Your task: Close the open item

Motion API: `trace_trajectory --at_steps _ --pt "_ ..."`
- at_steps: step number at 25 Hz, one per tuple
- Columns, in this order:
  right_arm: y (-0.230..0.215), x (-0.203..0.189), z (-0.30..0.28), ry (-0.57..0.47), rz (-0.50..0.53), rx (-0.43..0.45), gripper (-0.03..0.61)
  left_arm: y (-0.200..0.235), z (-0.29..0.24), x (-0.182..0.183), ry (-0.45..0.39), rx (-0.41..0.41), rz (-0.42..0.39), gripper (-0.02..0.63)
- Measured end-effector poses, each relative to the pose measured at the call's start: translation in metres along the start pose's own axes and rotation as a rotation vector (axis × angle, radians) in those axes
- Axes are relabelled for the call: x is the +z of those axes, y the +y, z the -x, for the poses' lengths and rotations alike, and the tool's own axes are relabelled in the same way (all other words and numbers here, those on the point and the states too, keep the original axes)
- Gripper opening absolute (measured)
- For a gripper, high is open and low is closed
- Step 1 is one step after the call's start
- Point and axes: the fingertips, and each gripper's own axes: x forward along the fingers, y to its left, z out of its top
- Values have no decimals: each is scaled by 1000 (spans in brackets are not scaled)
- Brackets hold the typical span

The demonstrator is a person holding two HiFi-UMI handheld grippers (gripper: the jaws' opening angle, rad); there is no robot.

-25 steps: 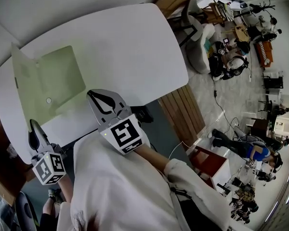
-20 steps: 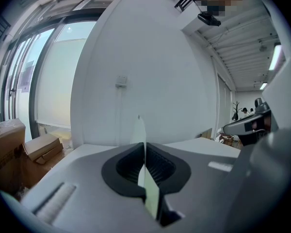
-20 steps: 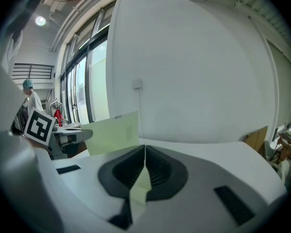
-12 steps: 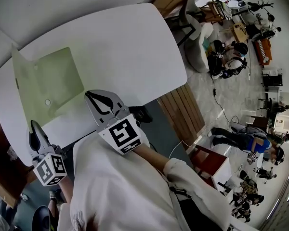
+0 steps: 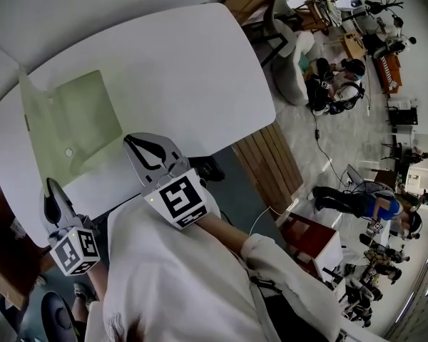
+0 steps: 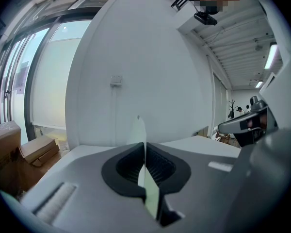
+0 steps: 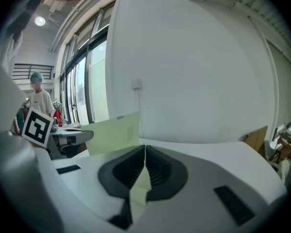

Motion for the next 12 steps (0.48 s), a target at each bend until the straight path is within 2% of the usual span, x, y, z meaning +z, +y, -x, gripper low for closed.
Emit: trace_trajectory --at_steps 12 --pt "-1 -1 -2 2 -1 2 11 -2 -4 -3 4 -7 -3 9"
